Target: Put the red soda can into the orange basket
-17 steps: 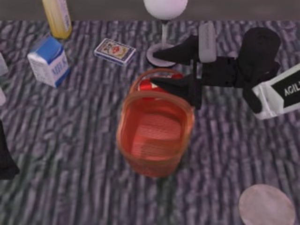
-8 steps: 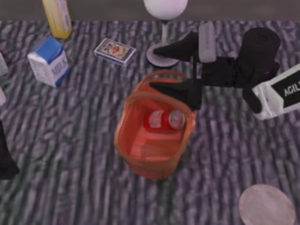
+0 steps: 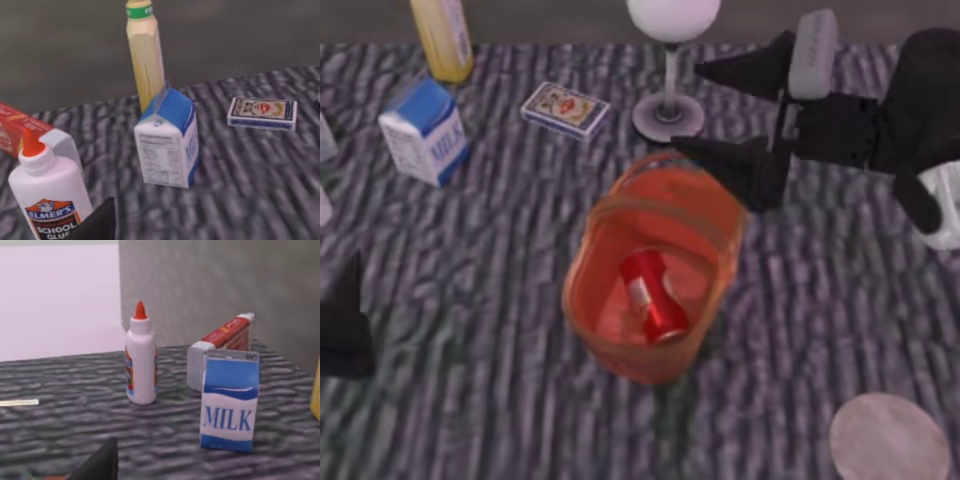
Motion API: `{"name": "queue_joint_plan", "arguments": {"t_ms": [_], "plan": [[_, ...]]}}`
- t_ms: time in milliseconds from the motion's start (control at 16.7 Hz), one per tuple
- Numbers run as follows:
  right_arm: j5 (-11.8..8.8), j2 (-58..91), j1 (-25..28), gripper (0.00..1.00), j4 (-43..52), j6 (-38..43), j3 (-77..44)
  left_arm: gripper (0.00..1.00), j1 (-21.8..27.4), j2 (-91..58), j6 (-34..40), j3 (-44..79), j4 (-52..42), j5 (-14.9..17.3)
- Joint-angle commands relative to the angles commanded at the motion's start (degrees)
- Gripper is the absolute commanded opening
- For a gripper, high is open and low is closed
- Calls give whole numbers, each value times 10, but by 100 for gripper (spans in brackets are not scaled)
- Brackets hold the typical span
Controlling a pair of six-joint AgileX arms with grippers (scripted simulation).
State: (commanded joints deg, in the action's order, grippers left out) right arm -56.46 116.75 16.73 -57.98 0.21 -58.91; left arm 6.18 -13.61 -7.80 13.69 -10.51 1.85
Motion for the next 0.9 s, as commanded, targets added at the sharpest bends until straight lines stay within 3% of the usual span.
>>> {"name": "queue_joint_plan", "arguments": {"t_ms": [300,900], "plan": [[114,-223,-38,100,105,-13,132,100,74,-219,-117,217,-162,8],[391,-768,-120,100,385,-16,428,100,235,-772,-403,765,-539,0]]}}
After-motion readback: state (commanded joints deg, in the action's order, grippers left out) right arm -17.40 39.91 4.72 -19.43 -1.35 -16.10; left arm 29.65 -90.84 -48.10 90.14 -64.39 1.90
